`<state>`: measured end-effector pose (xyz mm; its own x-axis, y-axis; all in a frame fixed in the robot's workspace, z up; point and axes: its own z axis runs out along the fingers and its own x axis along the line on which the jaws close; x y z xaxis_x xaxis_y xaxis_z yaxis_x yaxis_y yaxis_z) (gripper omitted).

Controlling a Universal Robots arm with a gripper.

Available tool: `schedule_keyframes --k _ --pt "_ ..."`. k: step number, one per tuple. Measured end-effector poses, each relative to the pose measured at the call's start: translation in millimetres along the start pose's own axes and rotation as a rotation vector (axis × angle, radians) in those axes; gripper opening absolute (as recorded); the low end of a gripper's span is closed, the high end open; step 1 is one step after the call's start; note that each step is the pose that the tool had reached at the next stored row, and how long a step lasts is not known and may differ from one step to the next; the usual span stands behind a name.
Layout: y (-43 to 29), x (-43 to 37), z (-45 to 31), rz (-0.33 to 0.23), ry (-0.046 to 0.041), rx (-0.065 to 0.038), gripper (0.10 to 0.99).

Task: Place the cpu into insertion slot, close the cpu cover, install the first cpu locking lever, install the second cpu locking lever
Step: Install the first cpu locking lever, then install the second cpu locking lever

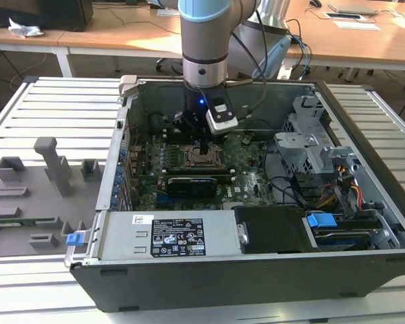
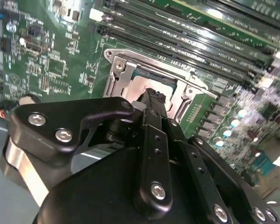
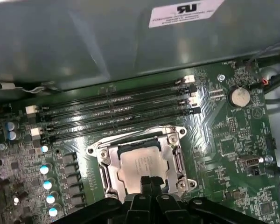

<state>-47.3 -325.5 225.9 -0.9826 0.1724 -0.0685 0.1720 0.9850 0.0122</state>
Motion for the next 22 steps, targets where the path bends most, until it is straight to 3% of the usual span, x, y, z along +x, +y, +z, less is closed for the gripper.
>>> schedule_keyframes --k 1,2,4,9,22 --pt "-0.1 0.0 0.1 -0.043 -0.0001 0.001 0.106" --pt "0.0 0.0 0.1 -0.076 -0.0018 0.013 0.106" --pt "-0.1 -0.2 -2.4 -0.088 -0.0031 0.023 0.106" --pt "0.2 -1.1 -16.5 -0.092 -0.0037 0.026 0.106" --pt "0.2 -1.2 -17.4 -0.093 -0.0038 0.027 0.106"
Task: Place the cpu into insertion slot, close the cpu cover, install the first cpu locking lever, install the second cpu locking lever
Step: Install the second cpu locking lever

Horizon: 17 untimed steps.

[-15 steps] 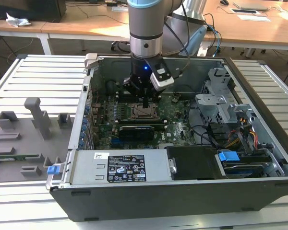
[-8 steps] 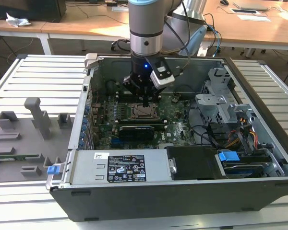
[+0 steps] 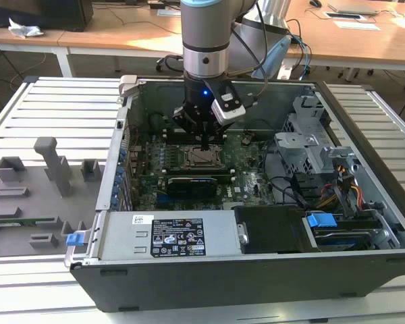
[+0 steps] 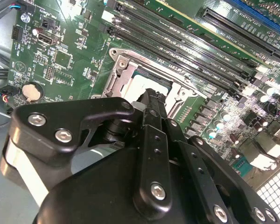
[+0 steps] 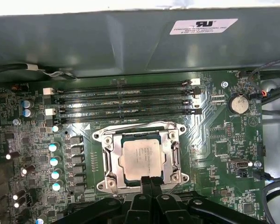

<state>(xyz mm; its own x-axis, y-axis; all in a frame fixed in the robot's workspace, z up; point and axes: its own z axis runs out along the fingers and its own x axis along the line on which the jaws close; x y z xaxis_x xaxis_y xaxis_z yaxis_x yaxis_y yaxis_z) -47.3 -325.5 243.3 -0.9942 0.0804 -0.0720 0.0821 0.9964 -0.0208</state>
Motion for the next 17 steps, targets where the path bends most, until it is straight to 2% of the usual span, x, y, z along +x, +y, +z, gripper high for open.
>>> schedule_keyframes --k 7,10,15,17 --pt "-0.2 0.0 -0.3 0.0 0.0001 0.0 0.106" --pt "-3.2 -0.3 -0.3 0.0 0.0 0.0 0.106" --pt "-18.4 -1.5 -0.1 0.0 0.0 0.0 0.106" --pt "-26.8 -2.2 0.1 0.0 0.0 0.0 0.106"
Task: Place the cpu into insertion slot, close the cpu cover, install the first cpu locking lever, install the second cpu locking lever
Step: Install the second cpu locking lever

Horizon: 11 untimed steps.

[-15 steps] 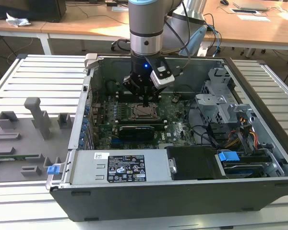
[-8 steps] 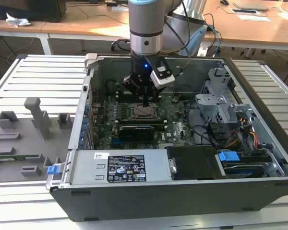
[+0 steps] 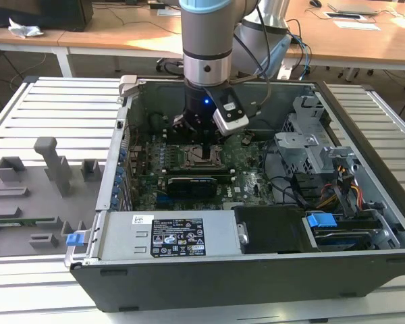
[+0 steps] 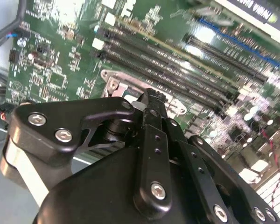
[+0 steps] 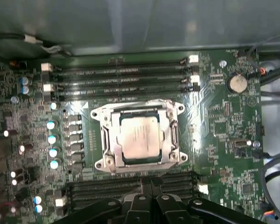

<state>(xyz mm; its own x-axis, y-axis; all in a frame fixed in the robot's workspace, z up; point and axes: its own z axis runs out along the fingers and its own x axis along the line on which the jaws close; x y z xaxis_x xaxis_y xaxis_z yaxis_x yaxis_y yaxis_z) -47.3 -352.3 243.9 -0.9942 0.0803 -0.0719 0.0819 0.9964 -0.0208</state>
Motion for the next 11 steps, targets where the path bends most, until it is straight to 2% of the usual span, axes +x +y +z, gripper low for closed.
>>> schedule_keyframes --k 4,5,7,11 --pt "-3.6 4.5 1.1 0.0 0.0001 -0.002 0.106" --pt "-4.7 8.6 2.5 0.0 0.0006 -0.007 0.106" --pt "-6.0 15.3 3.4 0.001 0.0019 -0.023 0.106" --pt "-11.5 19.2 6.6 0.001 0.0034 -0.041 0.106"
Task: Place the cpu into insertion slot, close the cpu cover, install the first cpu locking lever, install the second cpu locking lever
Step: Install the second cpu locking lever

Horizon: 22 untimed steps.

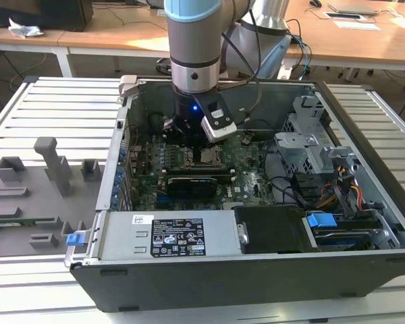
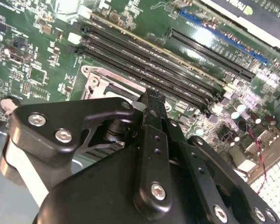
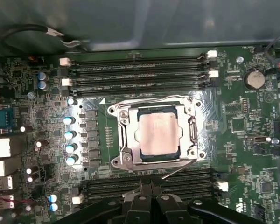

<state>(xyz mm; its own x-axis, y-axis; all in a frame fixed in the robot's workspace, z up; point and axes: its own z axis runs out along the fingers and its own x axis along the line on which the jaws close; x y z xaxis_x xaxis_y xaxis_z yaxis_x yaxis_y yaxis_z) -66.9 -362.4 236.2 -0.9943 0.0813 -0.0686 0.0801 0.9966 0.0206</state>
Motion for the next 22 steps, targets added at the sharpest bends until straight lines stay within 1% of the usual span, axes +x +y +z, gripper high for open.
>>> schedule_keyframes --k 1,2,3,4,5,6,8,10,11,12,14,15,16,19,22 --pt "-1.6 0.3 0.7 0.0 0.0005 -0.007 0.106" --pt "-3.7 0.8 1.5 0.001 0.0014 -0.019 0.106" --pt "-4.6 1.3 1.8 0.001 0.0023 -0.028 0.106" --pt "-6.4 2.4 2.4 0.001 0.0039 -0.048 0.106" --pt "-8.8 3.5 3.4 0.002 0.0052 -0.065 0.106" --pt "-11.4 4.0 4.6 0.002 0.006 -0.074 0.106" --pt "-15.0 4.3 6.5 0.002 0.0067 -0.082 0.106" --pt "-19.1 4.3 8.5 0.002 0.0077 -0.093 0.106" --pt "-21.2 4.5 9.5 0.002 0.0087 -0.106 0.106" --pt "-24.0 5.1 10.7 0.002 0.0101 -0.123 0.106" --pt "-27.0 7.0 12.0 0.0 0.012 -0.144 0.106" --pt "-29.3 8.9 13.1 -0.002 0.0136 -0.162 0.106" --pt "-31.0 11.3 14.0 -0.003 0.0149 -0.177 0.106" --pt "-33.7 15.9 16.6 -0.005 0.0165 -0.194 0.106" --pt "-34.7 19.5 20.0 -0.006 0.0173 -0.204 0.106"
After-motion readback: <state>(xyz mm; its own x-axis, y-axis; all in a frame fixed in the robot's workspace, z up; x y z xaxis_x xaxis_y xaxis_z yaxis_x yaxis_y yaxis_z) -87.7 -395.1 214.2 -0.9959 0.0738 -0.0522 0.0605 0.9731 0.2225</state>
